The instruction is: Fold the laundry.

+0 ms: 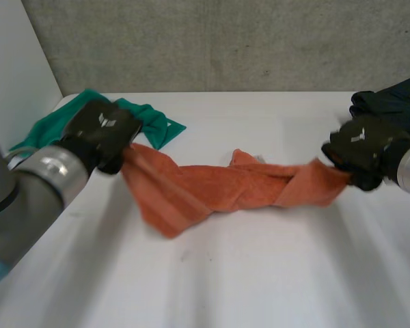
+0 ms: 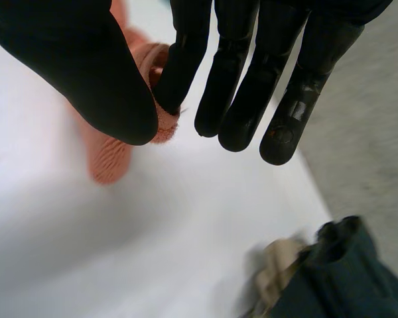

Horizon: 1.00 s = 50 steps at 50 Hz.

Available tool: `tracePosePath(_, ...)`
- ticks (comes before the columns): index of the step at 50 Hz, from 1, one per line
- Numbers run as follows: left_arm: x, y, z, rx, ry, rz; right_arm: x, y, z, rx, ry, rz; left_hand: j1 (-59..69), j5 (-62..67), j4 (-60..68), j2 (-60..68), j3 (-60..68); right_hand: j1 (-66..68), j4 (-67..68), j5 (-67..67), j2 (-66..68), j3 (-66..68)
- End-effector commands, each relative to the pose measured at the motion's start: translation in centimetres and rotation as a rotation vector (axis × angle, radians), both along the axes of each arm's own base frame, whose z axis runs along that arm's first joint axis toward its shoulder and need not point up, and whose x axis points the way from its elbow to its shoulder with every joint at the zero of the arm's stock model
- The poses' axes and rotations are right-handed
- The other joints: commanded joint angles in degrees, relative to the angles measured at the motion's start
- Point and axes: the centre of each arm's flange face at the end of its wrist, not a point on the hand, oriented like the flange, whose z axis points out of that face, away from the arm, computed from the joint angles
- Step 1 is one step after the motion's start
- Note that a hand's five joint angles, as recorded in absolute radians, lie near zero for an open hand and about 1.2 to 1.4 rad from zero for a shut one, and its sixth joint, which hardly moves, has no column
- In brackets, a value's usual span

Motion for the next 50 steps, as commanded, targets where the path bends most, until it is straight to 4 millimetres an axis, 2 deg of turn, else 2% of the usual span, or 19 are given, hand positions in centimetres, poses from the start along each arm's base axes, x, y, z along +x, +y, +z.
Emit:
tracePosePath(1,1.9,1.3,-4.2,0.165,-0.186,0.014,-0.4,-0.1,-2.8,0.080,0.168,0.003,14.81,15.37,11.28,11.57,11.75,23.06,11.95,12.75,12.59,12.18)
tracePosePath(7,0.5,-2.8,-6.0,0.134,-0.184,0.021,-0.1,-3.8,-4.6,-0.013,0.174,-0.048,14.81,15.37,11.28,11.57,11.75,23.06,11.95,12.75,12.59,12.18)
tracePosePath(10,-0.8,-6.0,-4.5,0.021,-0.146,0.032,0.4,-6.5,-4.3,-0.132,0.135,-0.080,14.81,15.37,11.28,11.57,11.75,23.06,11.95,12.75,12.59,12.18)
tracePosePath(12,-1.5,-7.9,-3.1,-0.061,-0.117,0.045,1.4,-8.4,-2.8,-0.250,0.071,-0.101,14.81,15.37,11.28,11.57,11.75,23.06,11.95,12.75,12.59,12.18)
tracePosePath(13,-2.3,-9.7,-1.2,-0.161,-0.076,0.055,2.0,-8.8,-2.1,-0.292,0.043,-0.103,14.81,15.37,11.28,11.57,11.75,23.06,11.95,12.75,12.59,12.18)
tracePosePath(16,-3.4,-12.1,2.3,-0.336,-0.004,0.064,3.7,-10.6,1.7,-0.485,-0.095,-0.120,14.81,15.37,11.28,11.57,11.75,23.06,11.95,12.75,12.59,12.18)
tracePosePath(18,-4.2,-13.8,6.5,-0.536,0.085,0.075,4.2,-11.4,4.2,-0.601,-0.170,-0.128,14.81,15.37,11.28,11.57,11.75,23.06,11.95,12.75,12.59,12.18)
tracePosePath(19,-4.4,-14.1,8.0,-0.602,0.112,0.077,4.2,-12.1,6.4,-0.708,-0.237,-0.142,14.81,15.37,11.28,11.57,11.75,23.06,11.95,12.75,12.59,12.18)
tracePosePath(21,-4.6,-14.5,11.9,-0.787,0.196,0.084,4.4,-12.4,8.5,-0.809,-0.294,-0.148,14.81,15.37,11.28,11.57,11.75,23.06,11.95,12.75,12.59,12.18)
tracePosePath(23,-4.6,-14.4,13.9,-0.880,0.243,0.092,4.3,-12.2,11.0,-0.924,-0.351,-0.156,14.81,15.37,11.28,11.57,11.75,23.06,11.95,12.75,12.59,12.18)
tracePosePath(26,-5.1,-13.7,15.6,-0.972,0.303,0.080,4.2,-11.7,12.5,-0.984,-0.381,-0.155,14.81,15.37,11.28,11.57,11.75,23.06,11.95,12.75,12.59,12.18)
tracePosePath(29,-5.4,-13.3,15.0,-0.944,0.307,0.067,4.3,-11.3,11.9,-0.962,-0.374,-0.145,14.81,15.37,11.28,11.57,11.75,23.06,11.95,12.75,12.59,12.18)
tracePosePath(34,-5.2,-12.3,8.5,-0.734,0.244,0.025,3.7,-10.6,7.6,-0.830,-0.322,-0.141,14.81,15.37,11.28,11.57,11.75,23.06,11.95,12.75,12.59,12.18)
tracePosePath(39,-4.7,-10.5,2.7,-0.563,0.173,-0.035,3.7,-7.8,4.8,-0.695,-0.272,-0.069,14.81,15.37,11.28,11.57,11.75,23.06,11.95,12.75,12.59,12.18)
tracePosePath(41,-4.5,-9.3,-0.2,-0.479,0.131,-0.060,3.3,-7.0,2.4,-0.577,-0.245,-0.046,14.81,15.37,11.28,11.57,11.75,23.06,11.95,12.75,12.59,12.18)
tracePosePath(45,-4.0,-7.2,-2.9,-0.389,0.098,-0.083,1.4,-6.6,-0.9,-0.420,-0.199,-0.072,14.81,15.37,11.28,11.57,11.75,23.06,11.95,12.75,12.59,12.18)
tracePosePath(47,-3.8,-6.4,-3.1,-0.373,0.094,-0.091,0.8,-6.4,-1.7,-0.377,-0.188,-0.087,14.81,15.37,11.28,11.57,11.75,10.74,-0.37,0.43,0.27,-0.14)
tracePosePath(48,-3.7,-6.0,-3.2,-0.368,0.092,-0.096,0.5,-6.2,-2.3,-0.344,-0.182,-0.095,14.81,15.37,11.28,11.57,11.75,-4.48,-15.59,-14.80,-14.95,-15.36)
tracePosePath(50,-3.4,-4.7,-3.1,-0.361,0.089,-0.114,0.4,-6.0,-2.8,-0.313,-0.182,-0.102,14.81,15.37,11.28,11.57,11.75,-19.87,-30.98,-30.18,-30.34,-30.75)
